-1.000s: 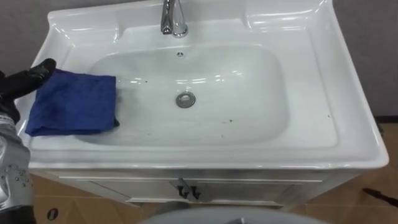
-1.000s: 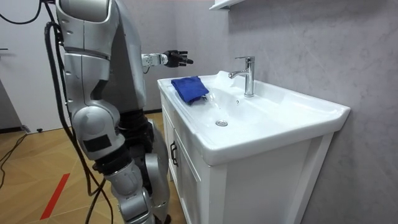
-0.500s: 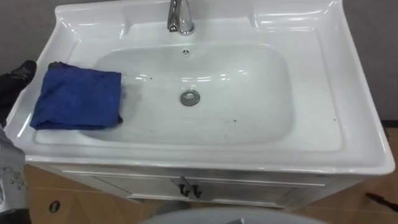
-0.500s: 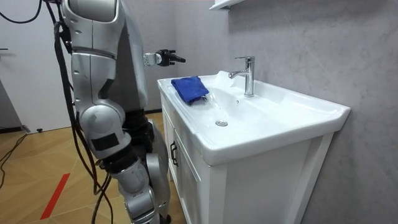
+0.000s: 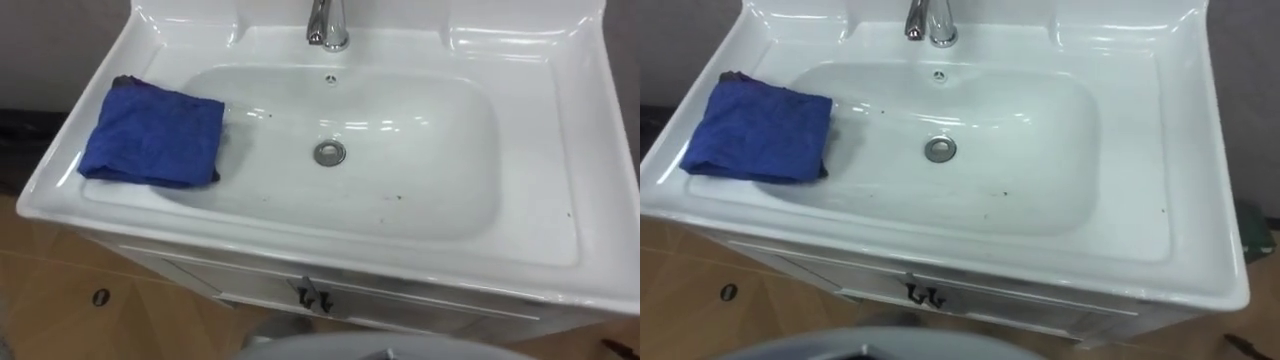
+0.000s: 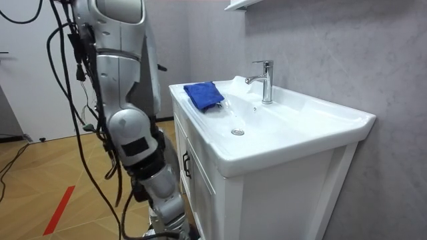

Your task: Wipe basin

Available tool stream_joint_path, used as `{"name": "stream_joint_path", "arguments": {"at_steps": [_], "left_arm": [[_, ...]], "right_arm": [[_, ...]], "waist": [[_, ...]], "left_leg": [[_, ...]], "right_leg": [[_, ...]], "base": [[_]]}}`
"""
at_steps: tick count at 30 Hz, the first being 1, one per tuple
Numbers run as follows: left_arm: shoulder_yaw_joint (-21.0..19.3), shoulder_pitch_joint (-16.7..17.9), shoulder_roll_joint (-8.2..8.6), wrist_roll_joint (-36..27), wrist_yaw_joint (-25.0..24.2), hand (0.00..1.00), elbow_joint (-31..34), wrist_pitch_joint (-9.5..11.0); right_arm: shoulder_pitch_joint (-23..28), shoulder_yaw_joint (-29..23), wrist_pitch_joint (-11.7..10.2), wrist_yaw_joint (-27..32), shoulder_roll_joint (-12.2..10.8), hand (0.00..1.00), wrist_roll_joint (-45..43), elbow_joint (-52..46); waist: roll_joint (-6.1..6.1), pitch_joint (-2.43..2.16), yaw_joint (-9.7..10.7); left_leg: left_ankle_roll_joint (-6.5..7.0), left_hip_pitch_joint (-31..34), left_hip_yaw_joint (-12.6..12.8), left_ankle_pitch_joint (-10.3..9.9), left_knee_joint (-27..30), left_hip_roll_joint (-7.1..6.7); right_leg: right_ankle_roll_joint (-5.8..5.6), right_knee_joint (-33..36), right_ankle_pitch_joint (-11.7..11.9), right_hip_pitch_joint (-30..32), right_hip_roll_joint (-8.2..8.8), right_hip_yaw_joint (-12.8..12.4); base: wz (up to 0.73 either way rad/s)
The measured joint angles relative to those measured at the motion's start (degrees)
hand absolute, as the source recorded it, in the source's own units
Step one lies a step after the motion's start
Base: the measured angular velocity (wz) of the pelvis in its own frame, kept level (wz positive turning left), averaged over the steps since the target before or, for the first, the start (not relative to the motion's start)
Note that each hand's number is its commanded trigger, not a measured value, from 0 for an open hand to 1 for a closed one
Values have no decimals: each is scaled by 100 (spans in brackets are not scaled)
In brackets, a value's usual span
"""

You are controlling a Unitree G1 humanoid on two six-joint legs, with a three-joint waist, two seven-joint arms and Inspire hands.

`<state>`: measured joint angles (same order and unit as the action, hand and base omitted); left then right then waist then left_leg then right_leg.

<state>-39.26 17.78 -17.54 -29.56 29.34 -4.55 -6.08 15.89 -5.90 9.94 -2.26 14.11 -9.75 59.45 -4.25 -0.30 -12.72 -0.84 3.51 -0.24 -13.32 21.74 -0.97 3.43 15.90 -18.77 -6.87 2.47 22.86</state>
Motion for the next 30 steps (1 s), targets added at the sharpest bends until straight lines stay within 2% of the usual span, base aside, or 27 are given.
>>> {"name": "stream_joint_path", "arguments": {"at_steps": [3,5,8,15,16,18,21,22,25,27,30], "left_arm": [[-69,186,5,-253,304,0,-123,0],[-225,250,11,-671,443,0,-373,20],[-408,382,46,-1123,657,0,-846,31],[-437,511,147,-1600,830,0,-2069,147],[-434,521,150,-1623,857,0,-2259,153],[-415,566,149,-1712,834,0,-2590,248],[-312,551,150,-1749,731,0,-3452,384],[-233,598,182,-1859,712,0,-3685,391],[19,719,323,-2211,541,0,-4207,427],[26,721,429,-2391,432,0,-4628,427],[133,766,497,-2490,359,0,-5016,467]], "right_arm": [[67,3,11,47,13,0,8,-216],[58,3,12,33,18,0,11,-220],[50,-1,94,25,37,0,23,-211],[99,-1,102,-49,106,0,38,-278],[100,-1,101,-81,131,0,39,-295],[108,-3,93,-199,185,0,9,-298],[66,-7,23,-235,212,0,-50,-239],[74,-6,0,-258,212,0,-37,-195],[86,-2,-3,-292,208,0,67,-137],[62,-2,-40,-293,189,0,63,-31],[7,-4,-64,-304,196,0,31,110]], "waist": [[2,-16,-73],[4,-30,-195],[-3,-38,-200],[16,-31,-197],[41,-14,-184],[41,-13,-158],[47,-24,-112],[58,-37,-83],[67,-34,-19],[81,-33,34],[105,-30,151]], "left_leg": [[1,87,-164,3,25,-65],[1,90,-225,4,26,-82],[0,103,-335,4,36,-118],[1,86,-367,2,122,-156],[1,99,-366,2,137,-153],[1,108,-363,0,158,-158],[1,78,-328,1,137,-168],[2,59,-310,1,117,-169],[2,29,-293,2,99,-165],[2,5,-271,2,99,-157],[3,-22,-233,3,70,-150]], "right_leg": [[-21,-2,-31,13,6,104],[-15,11,-40,12,11,112],[-15,9,-48,-5,12,142],[-19,116,-127,-24,54,119],[-12,143,-138,-3,57,107],[-9,216,-169,23,84,107],[-4,310,-190,47,132,106],[-4,312,-190,48,137,98],[-11,313,-183,39,137,75],[-10,319,-183,30,137,46],[-10,318,-184,15,136,38]], "base": [[28],[9],[13],[3],[-5],[0],[-7],[-3],[-3],[-6],[0]]}}
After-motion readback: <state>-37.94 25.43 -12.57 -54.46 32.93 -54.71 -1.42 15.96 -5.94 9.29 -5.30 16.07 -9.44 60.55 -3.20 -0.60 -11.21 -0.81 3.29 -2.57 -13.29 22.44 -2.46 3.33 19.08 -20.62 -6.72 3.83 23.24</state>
